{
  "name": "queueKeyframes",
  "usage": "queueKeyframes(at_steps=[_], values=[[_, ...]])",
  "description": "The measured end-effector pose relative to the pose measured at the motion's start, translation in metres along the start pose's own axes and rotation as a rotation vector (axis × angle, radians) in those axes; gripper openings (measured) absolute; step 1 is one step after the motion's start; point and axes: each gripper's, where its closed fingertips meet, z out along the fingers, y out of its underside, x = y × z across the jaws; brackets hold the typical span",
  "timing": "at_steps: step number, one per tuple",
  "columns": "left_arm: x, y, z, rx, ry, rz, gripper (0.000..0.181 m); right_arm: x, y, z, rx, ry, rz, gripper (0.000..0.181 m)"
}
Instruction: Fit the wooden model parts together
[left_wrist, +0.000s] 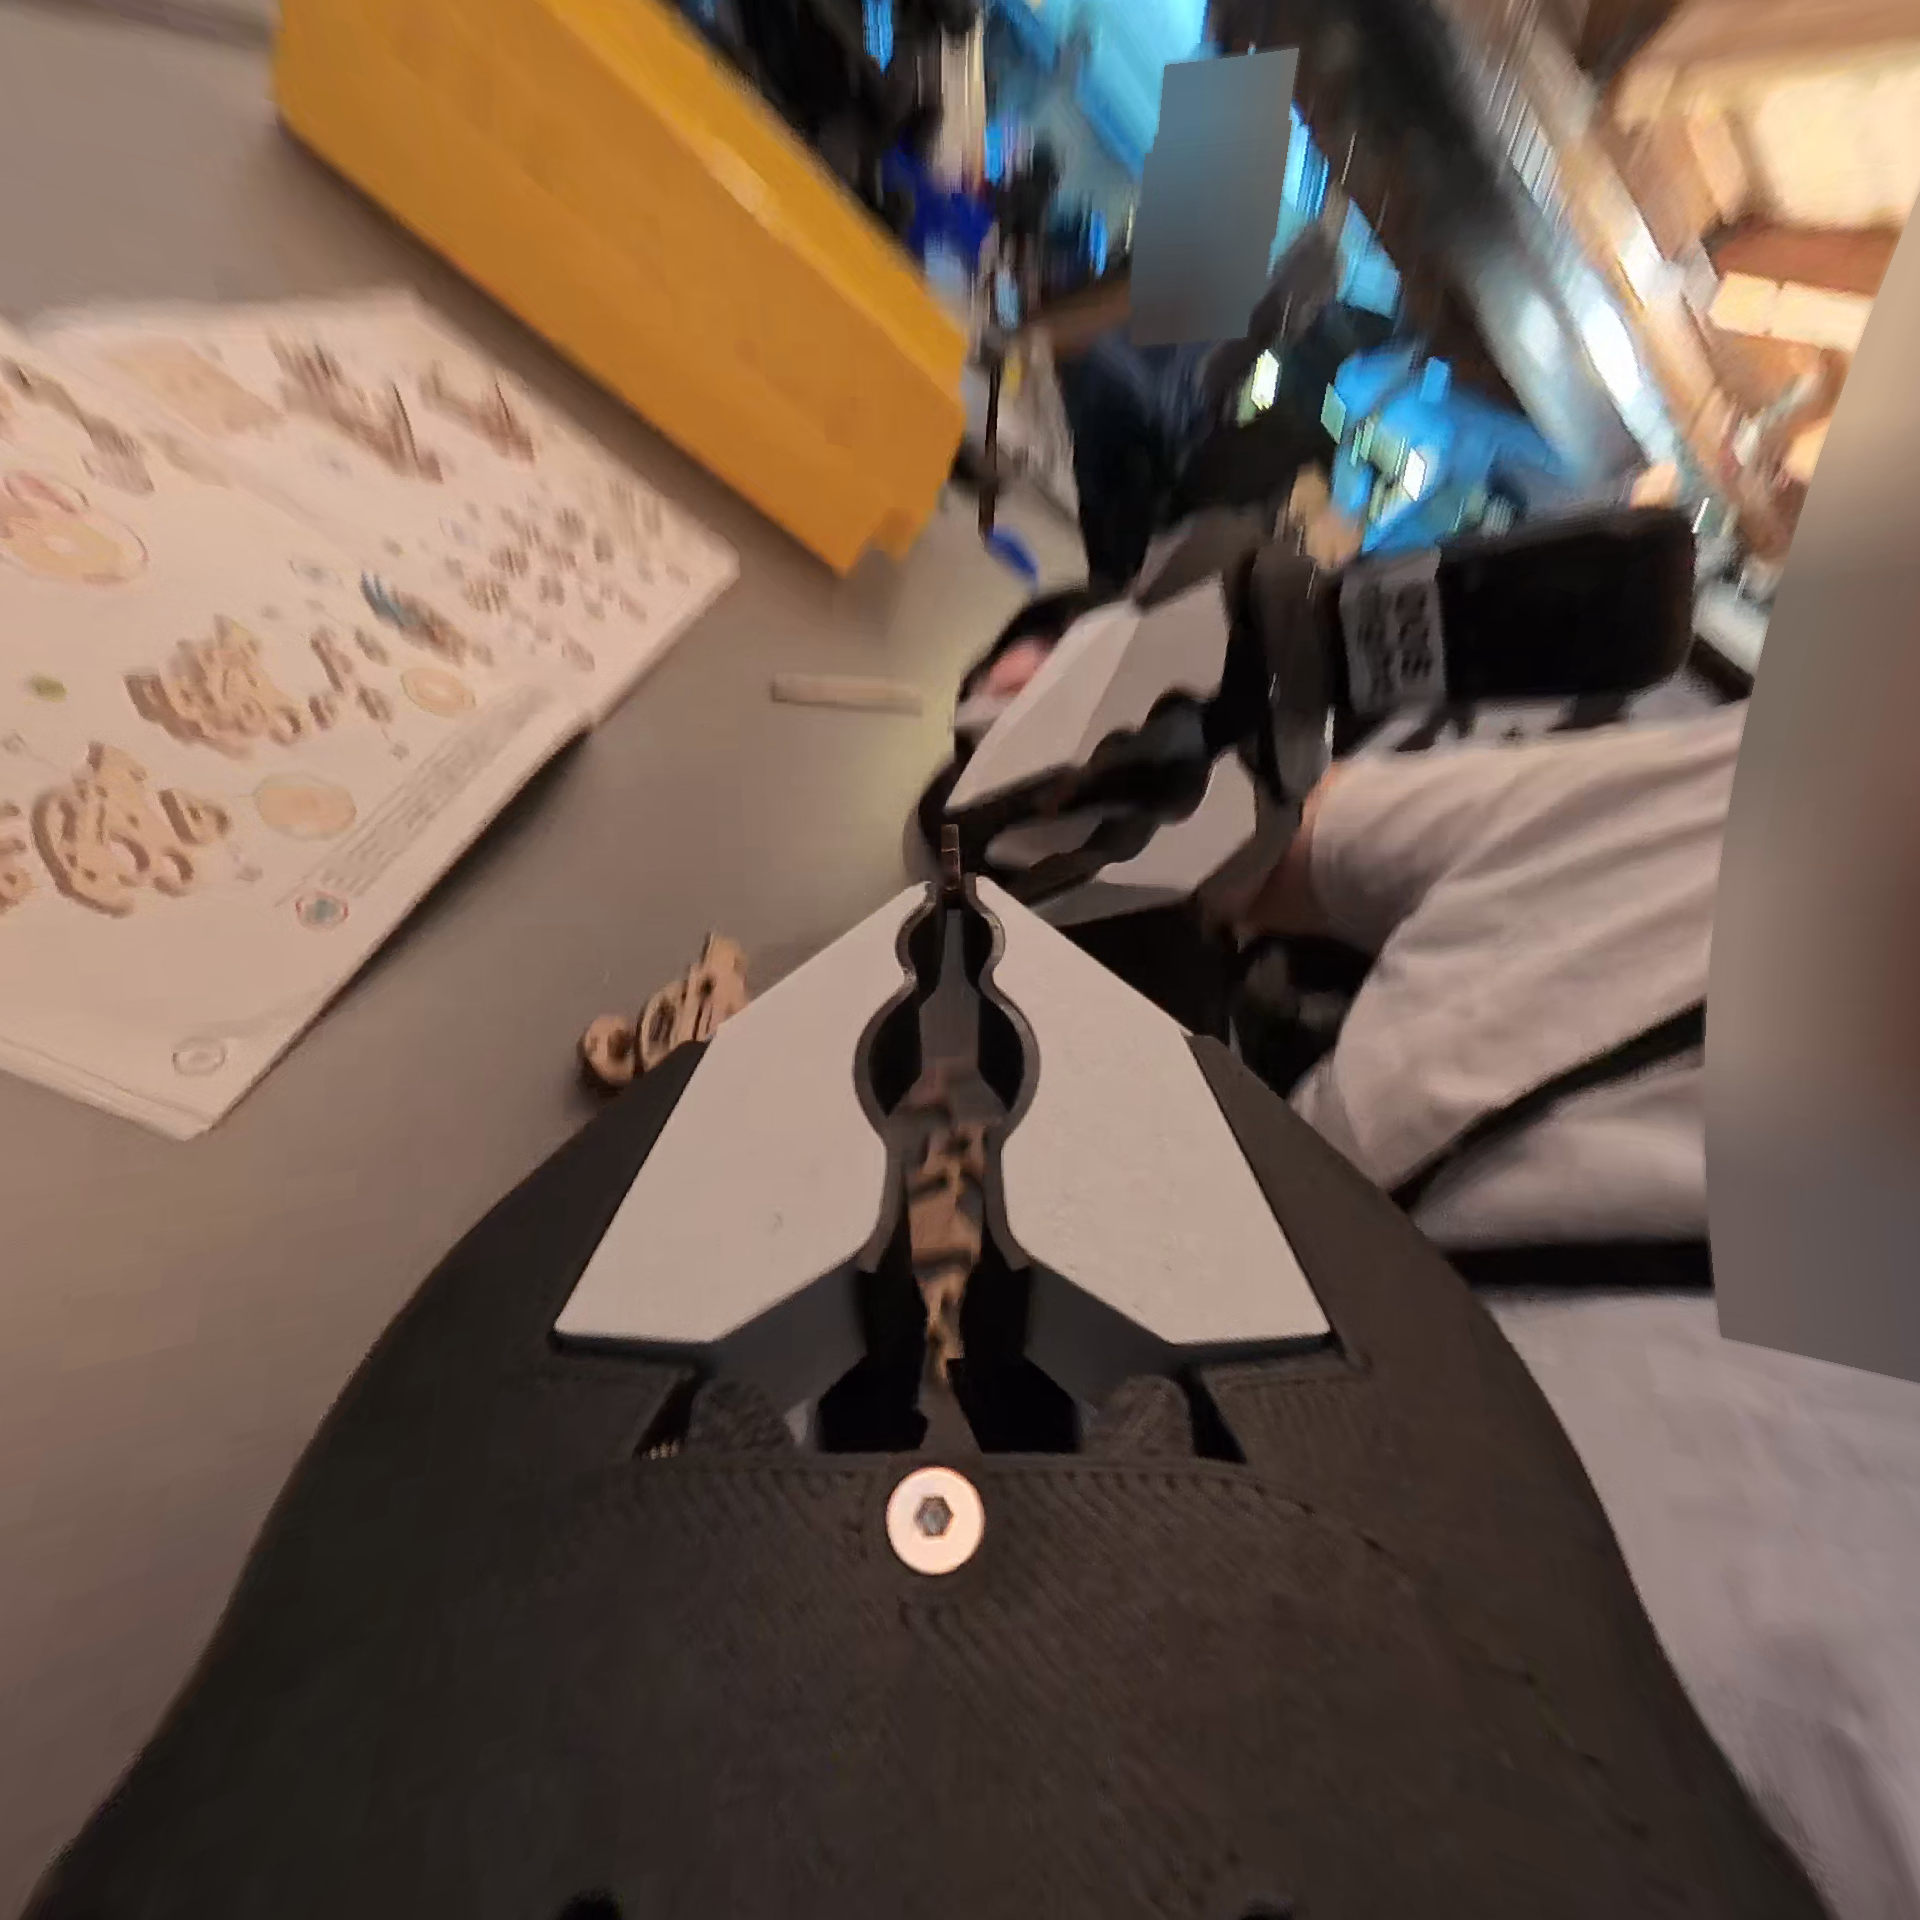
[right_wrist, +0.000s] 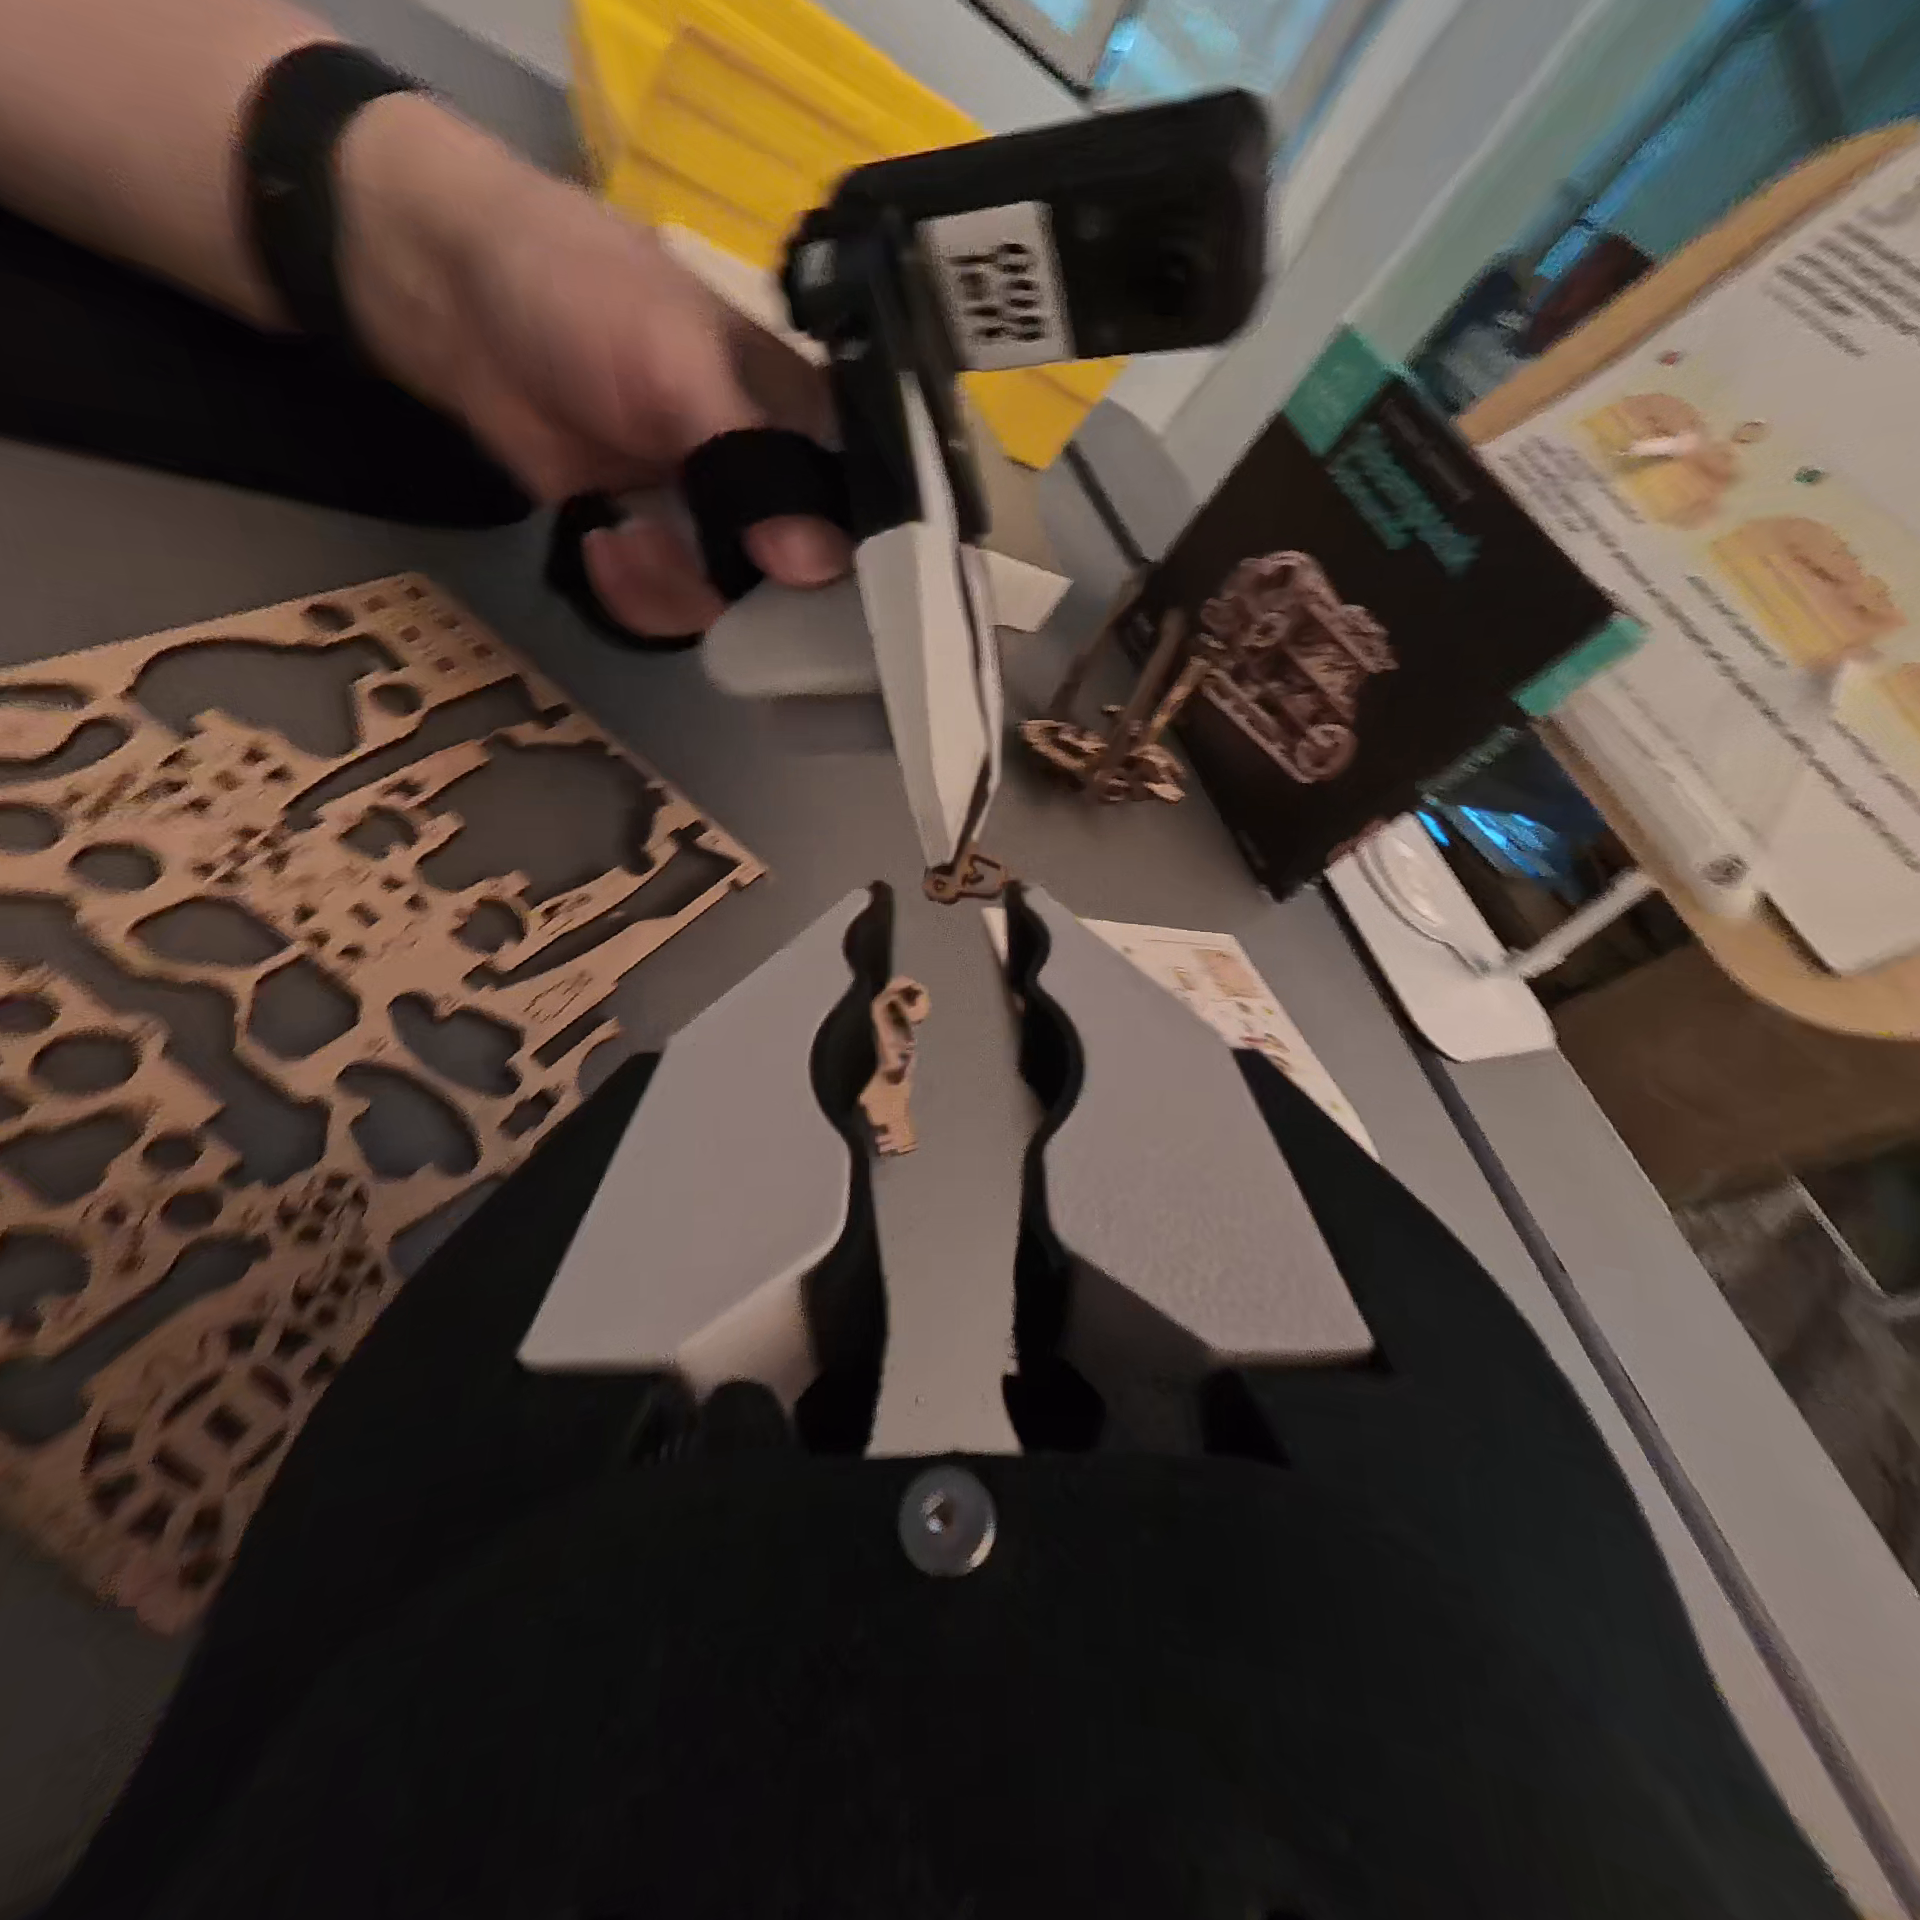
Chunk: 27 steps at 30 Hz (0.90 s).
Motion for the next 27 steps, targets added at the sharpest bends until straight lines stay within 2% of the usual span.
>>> queueKeyframes(at_steps=[2,6,11,13,15,19,27], values=[[-0.001,0.015,0.0,-0.113,0.026,-0.029,0.001,-0.011,0.007,-0.004,-0.001,-0.083,-0.061,0.031],[0.006,0.043,0.004,-0.288,0.099,-0.1,0.001,-0.03,0.015,-0.006,-0.004,-0.194,-0.14,0.031],[0.013,0.067,0.011,-0.431,0.099,-0.063,0.001,-0.06,0.012,-0.006,0.007,-0.306,-0.215,0.028],[0.018,0.071,0.012,-0.45,0.12,-0.081,0.001,-0.07,0.015,-0.006,-0.016,-0.344,-0.239,0.024],[0.018,0.076,0.012,-0.475,0.12,-0.079,0.001,-0.073,0.018,-0.004,-0.041,-0.334,-0.283,0.013],[0.018,0.08,0.012,-0.498,0.118,-0.07,0.001,-0.076,0.019,-0.004,-0.069,-0.342,-0.285,0.013],[0.014,0.054,0.008,-0.354,0.131,-0.115,0.0,-0.052,0.013,-0.001,-0.06,-0.231,-0.179,0.012]])
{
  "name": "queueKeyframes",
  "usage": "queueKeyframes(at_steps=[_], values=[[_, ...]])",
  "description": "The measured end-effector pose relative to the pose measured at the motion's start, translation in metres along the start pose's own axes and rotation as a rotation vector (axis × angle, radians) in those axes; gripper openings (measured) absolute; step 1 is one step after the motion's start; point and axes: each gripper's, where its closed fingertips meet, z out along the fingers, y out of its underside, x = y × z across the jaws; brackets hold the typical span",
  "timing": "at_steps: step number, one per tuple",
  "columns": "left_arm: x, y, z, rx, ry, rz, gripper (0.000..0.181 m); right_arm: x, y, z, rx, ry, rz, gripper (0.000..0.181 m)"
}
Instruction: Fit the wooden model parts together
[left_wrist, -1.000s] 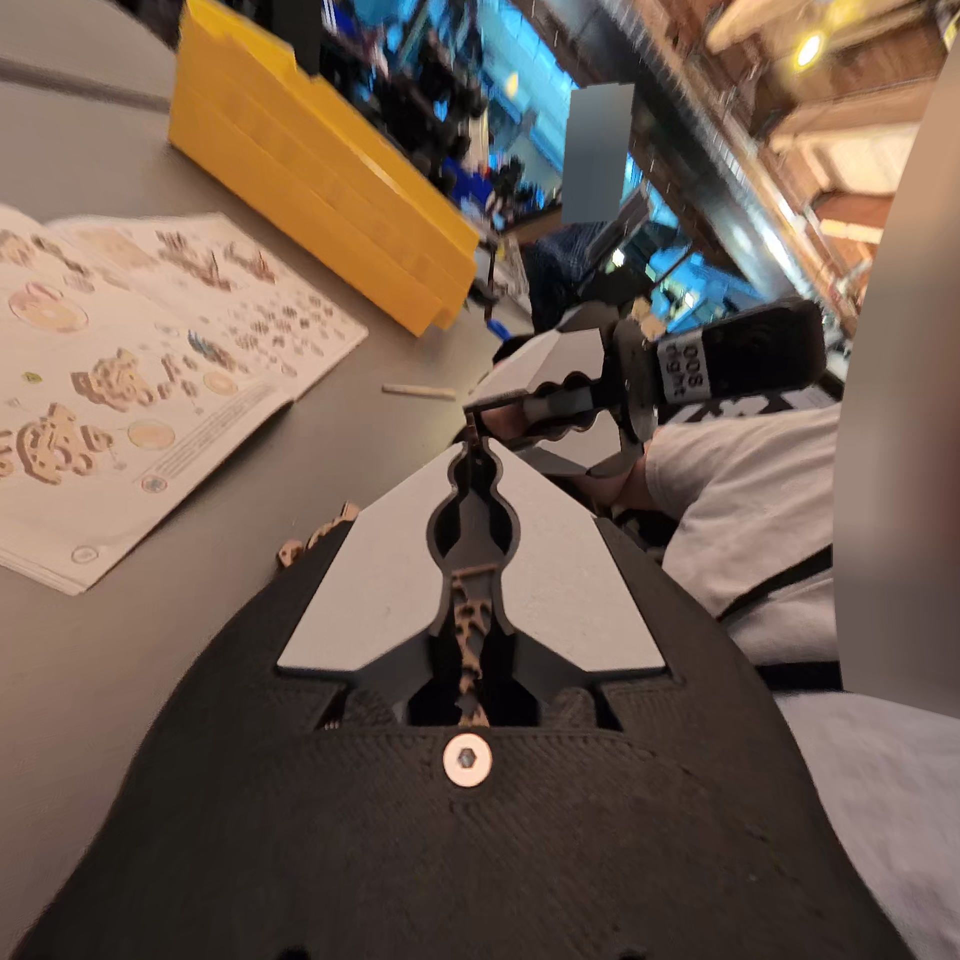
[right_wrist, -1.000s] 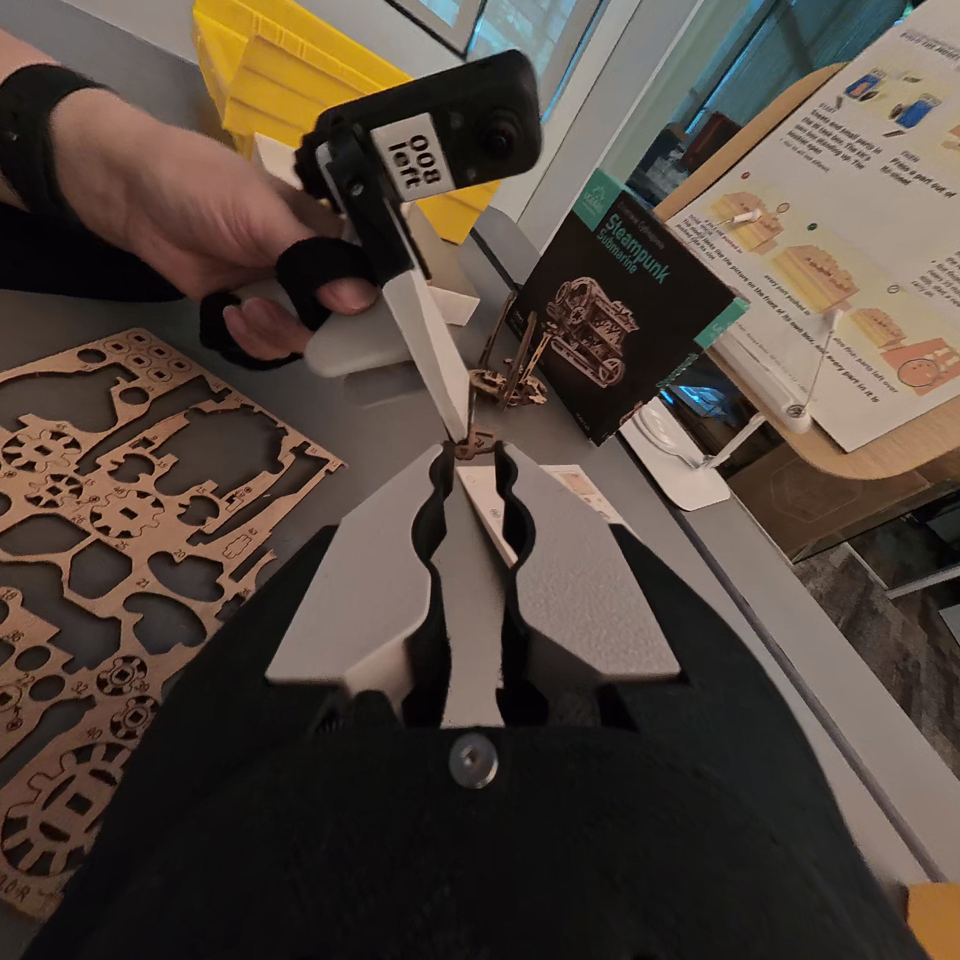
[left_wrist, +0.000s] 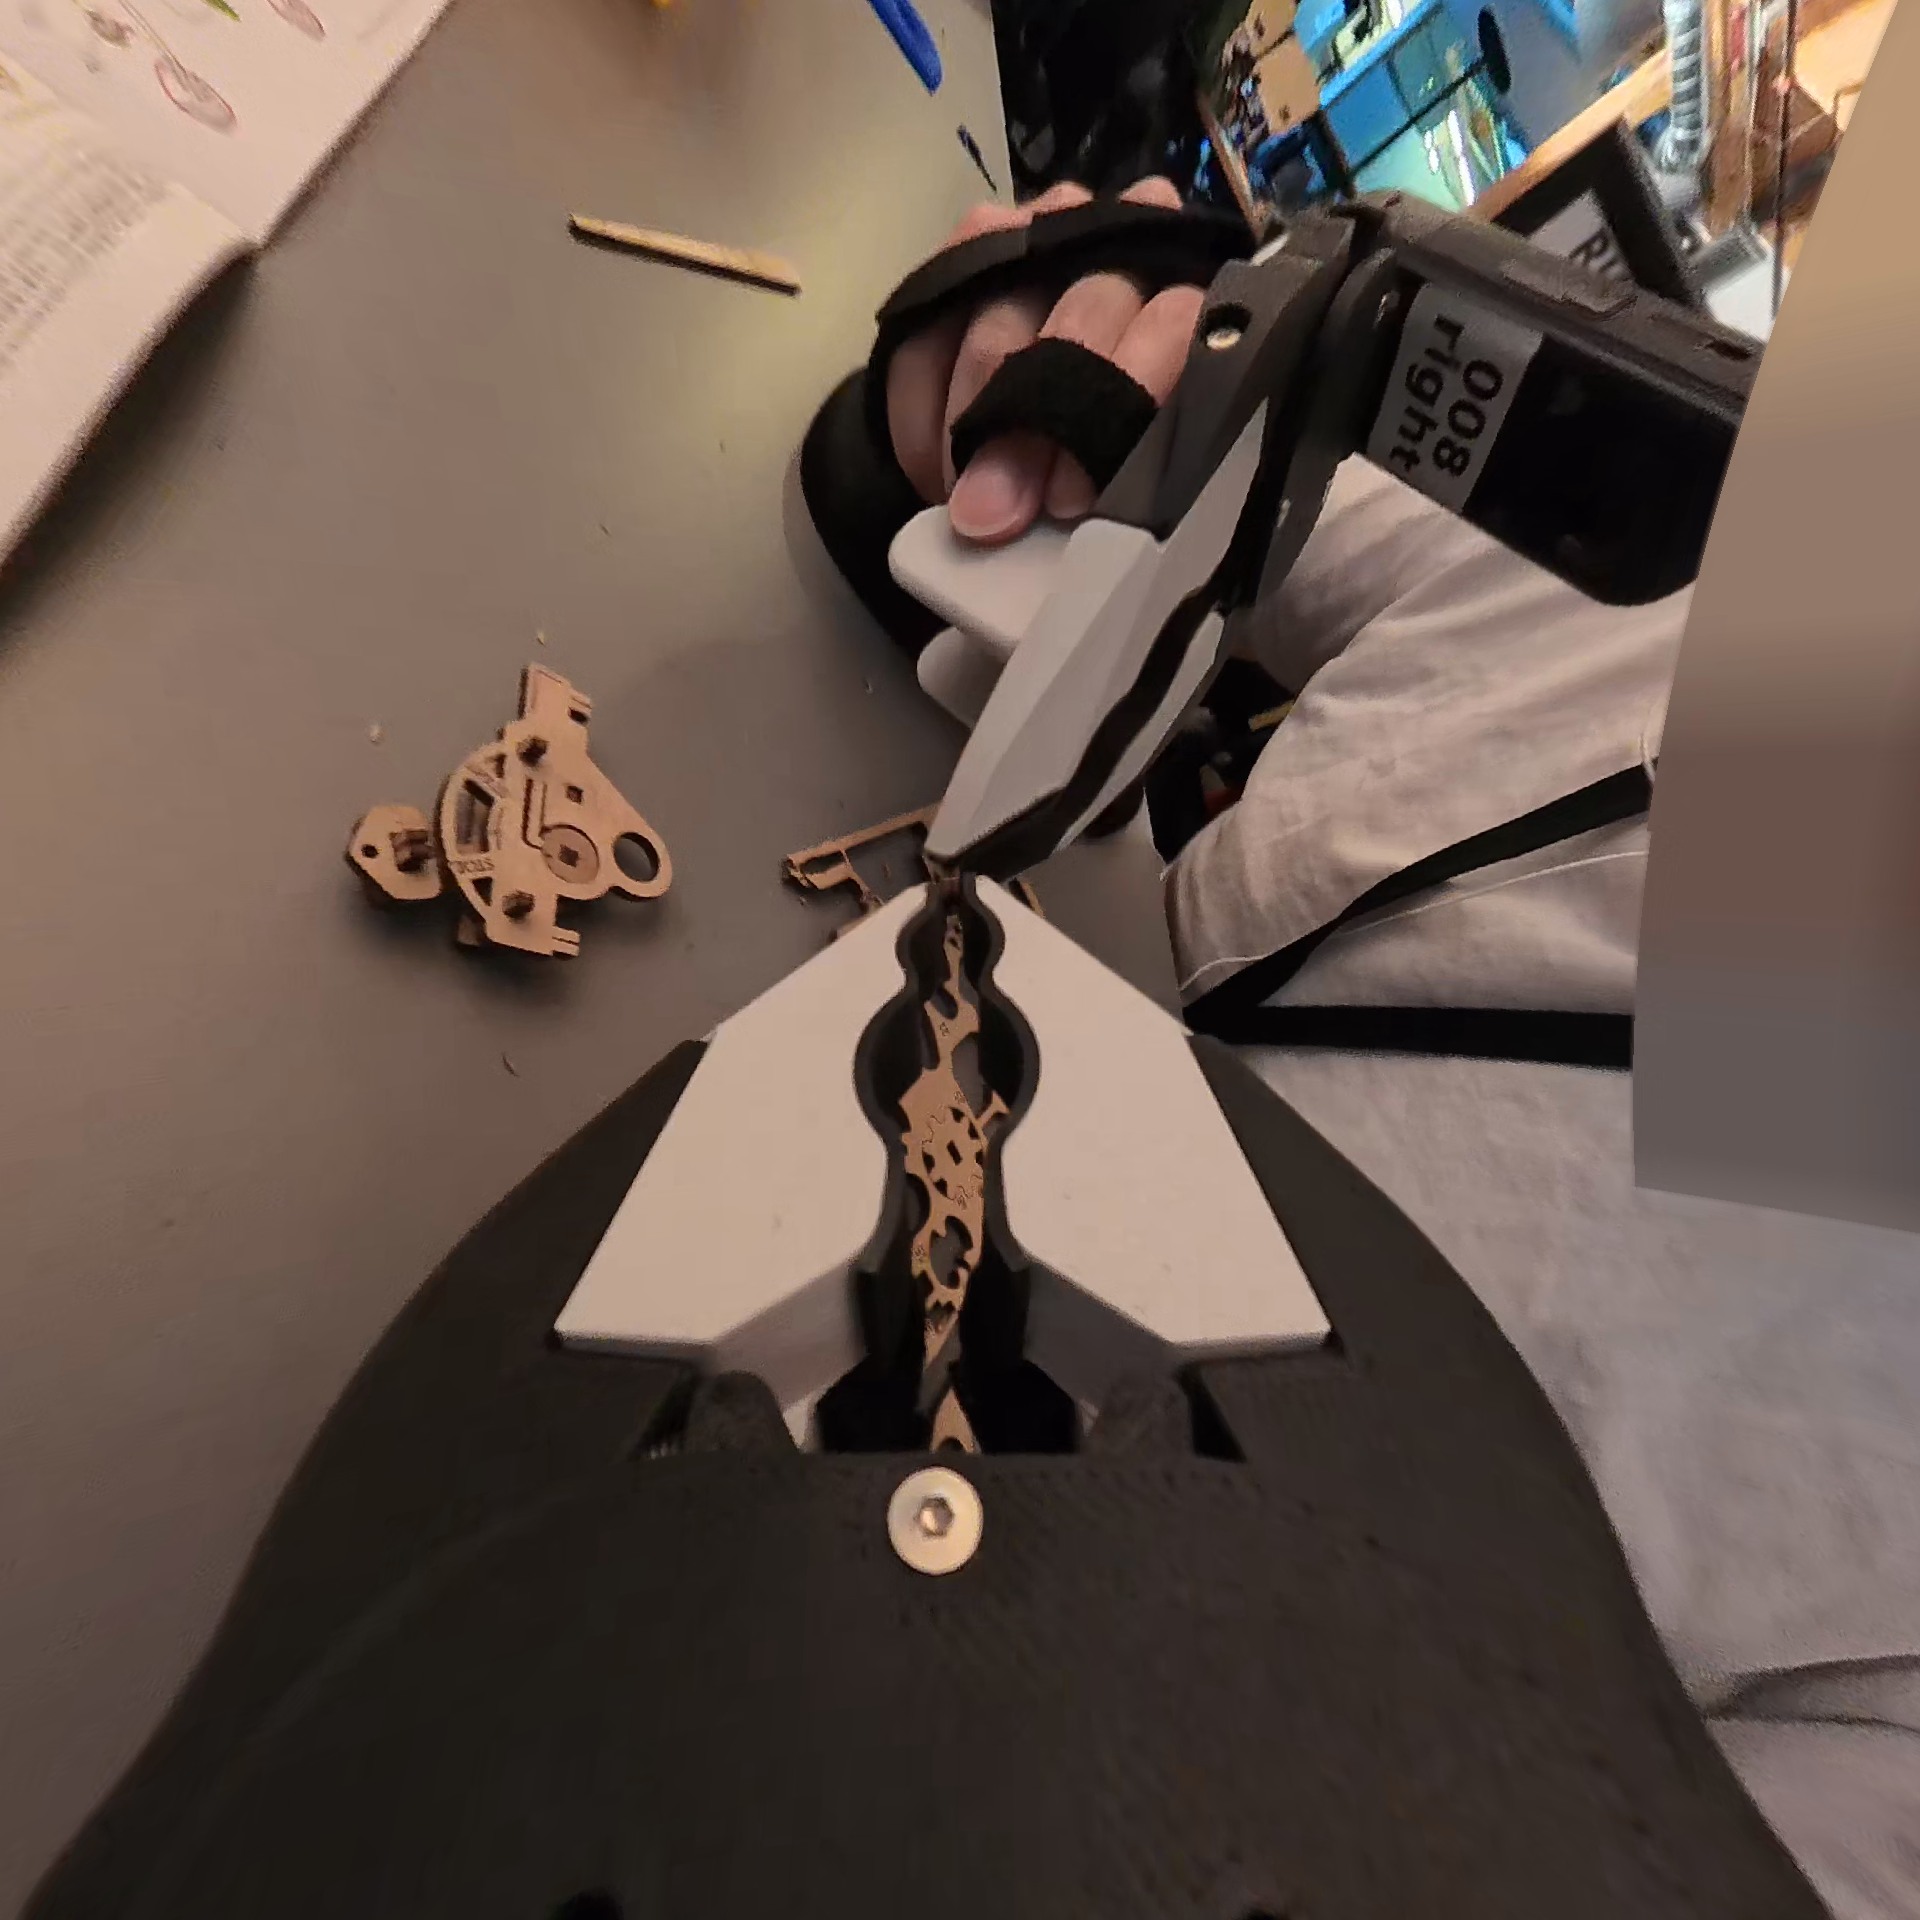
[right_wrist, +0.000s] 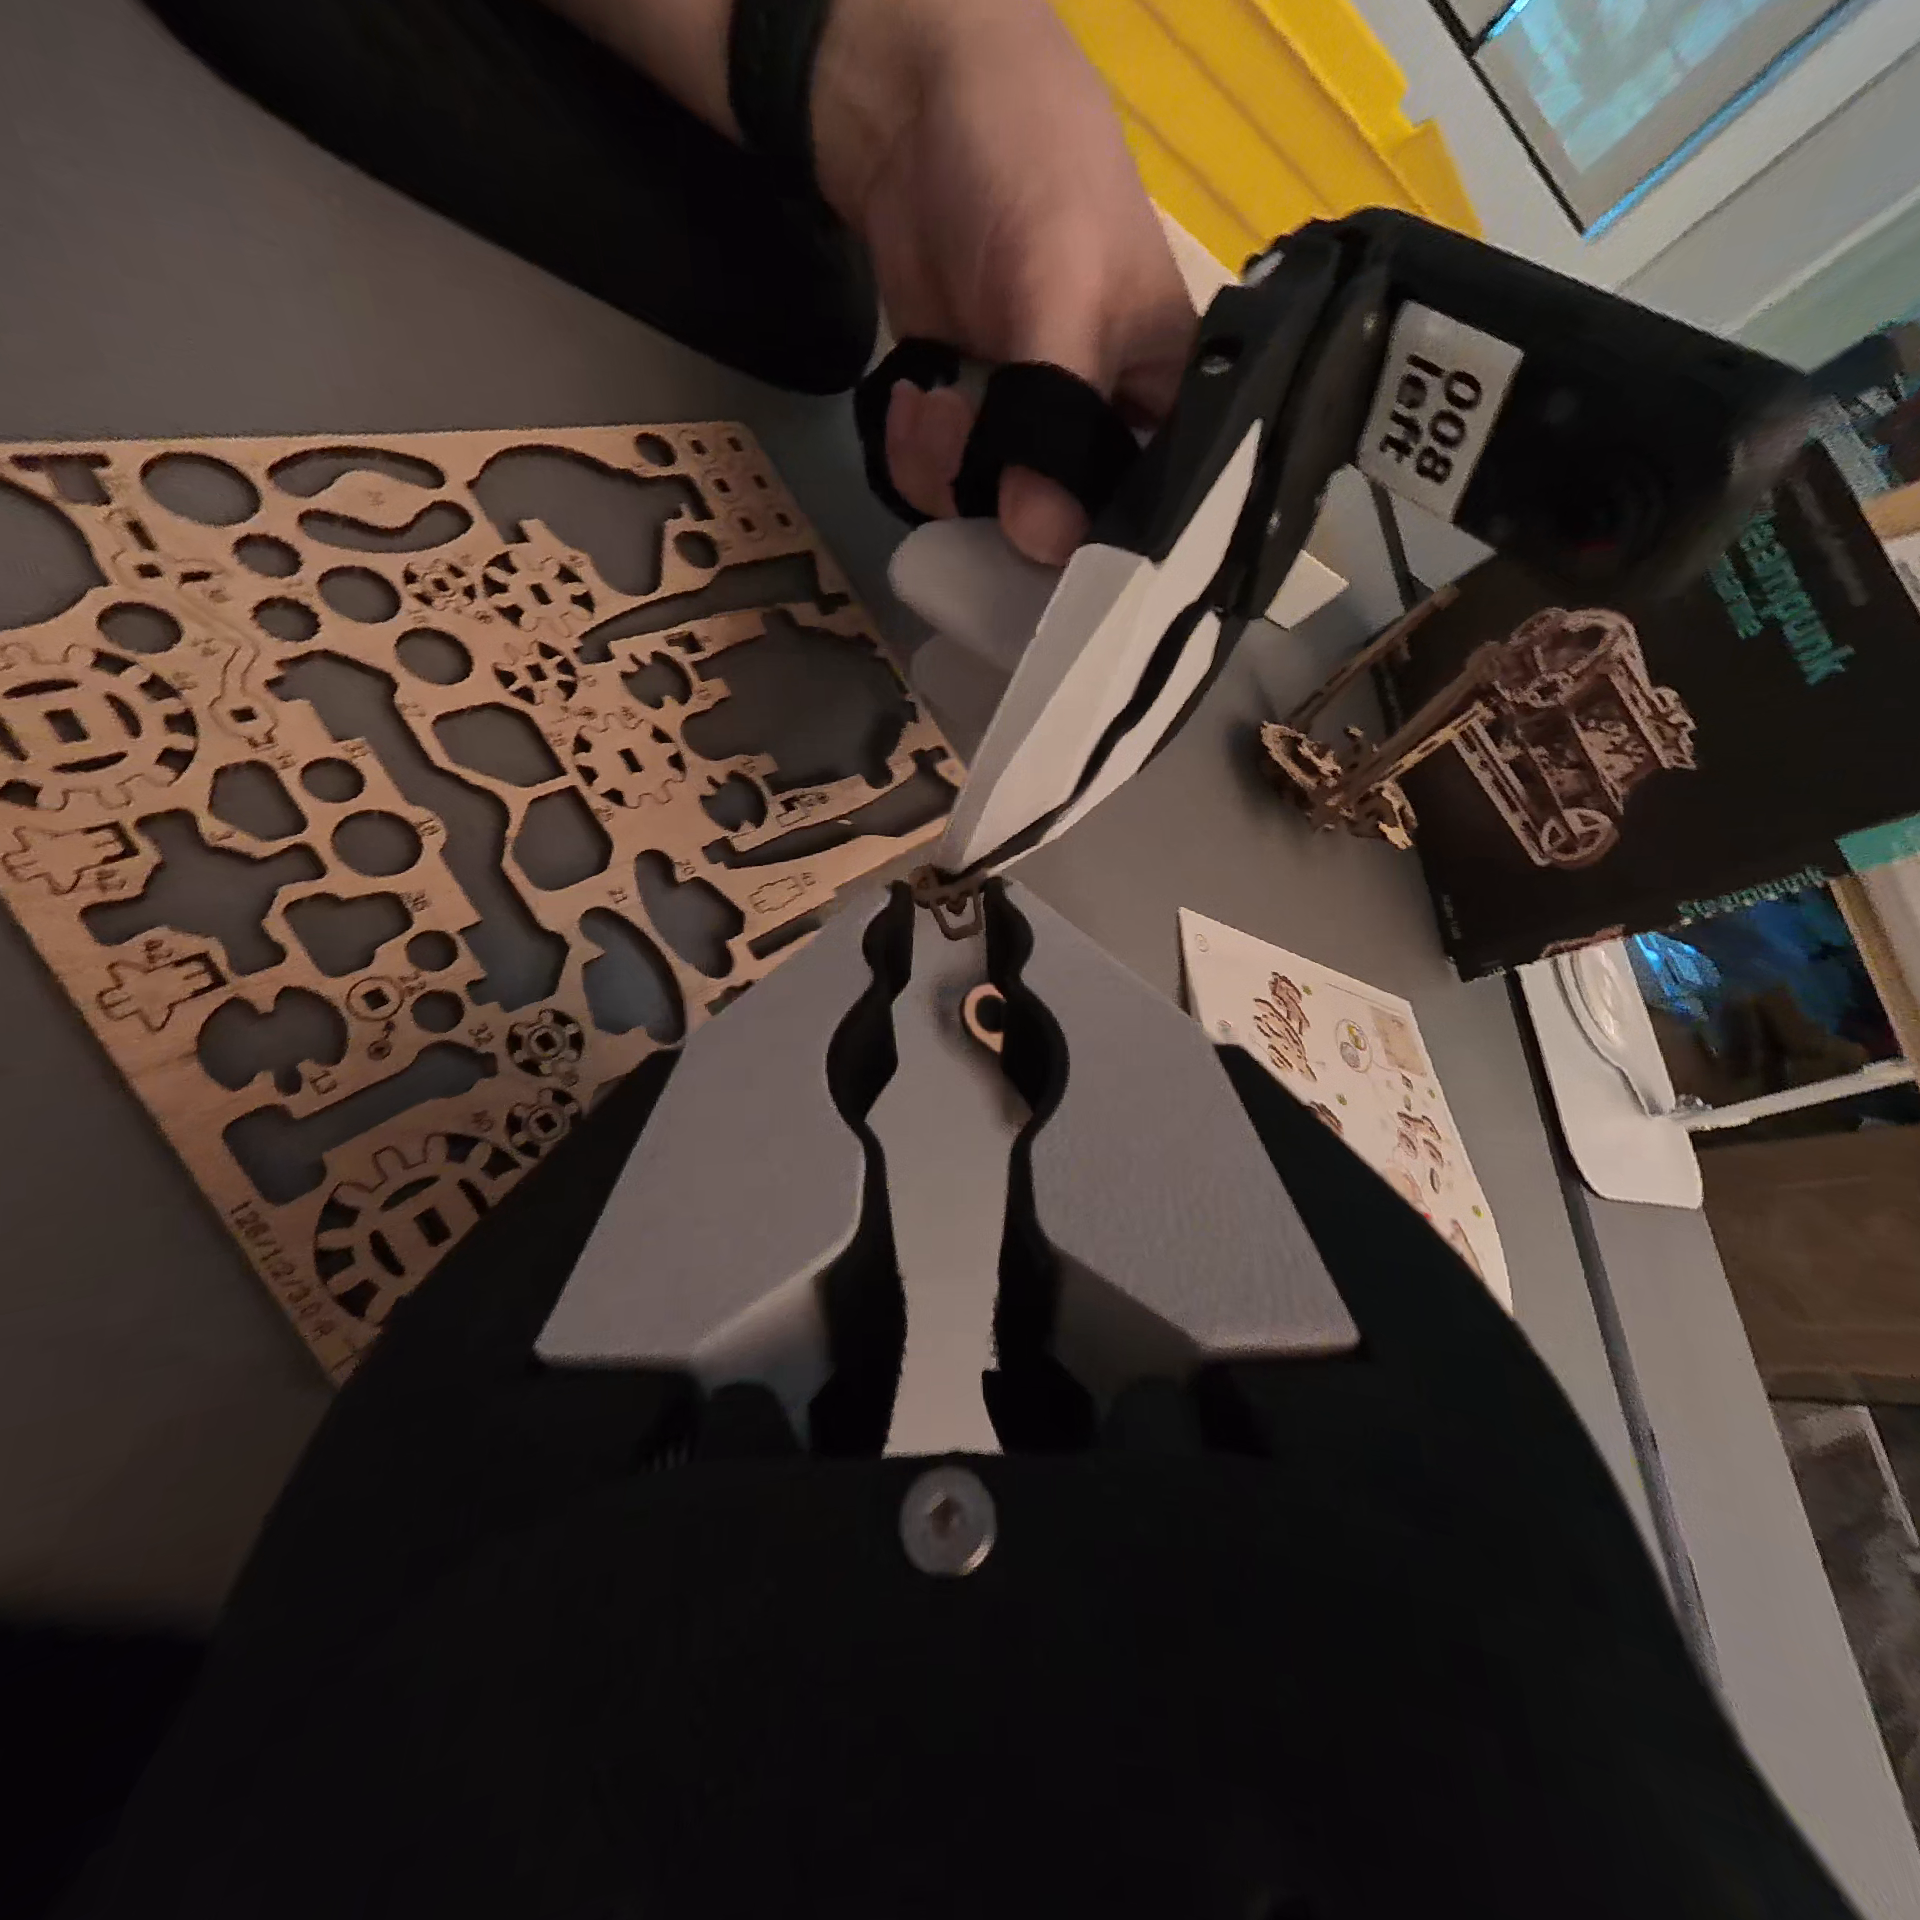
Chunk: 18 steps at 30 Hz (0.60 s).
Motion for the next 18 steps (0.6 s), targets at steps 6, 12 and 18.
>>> queueKeyframes(at_steps=[6,12,18], values=[[-0.004,-0.012,-0.007,0.089,-0.01,-0.002,0.001,0.013,0.003,0.001,-0.001,0.067,0.06,0.011],[-0.006,-0.012,-0.007,0.096,0.002,-0.015,0.001,0.013,0.004,0.001,0.009,0.058,0.083,0.012],[-0.008,-0.01,-0.008,0.086,0.007,-0.021,0.001,0.011,0.006,0.002,0.003,0.051,0.07,0.012]])
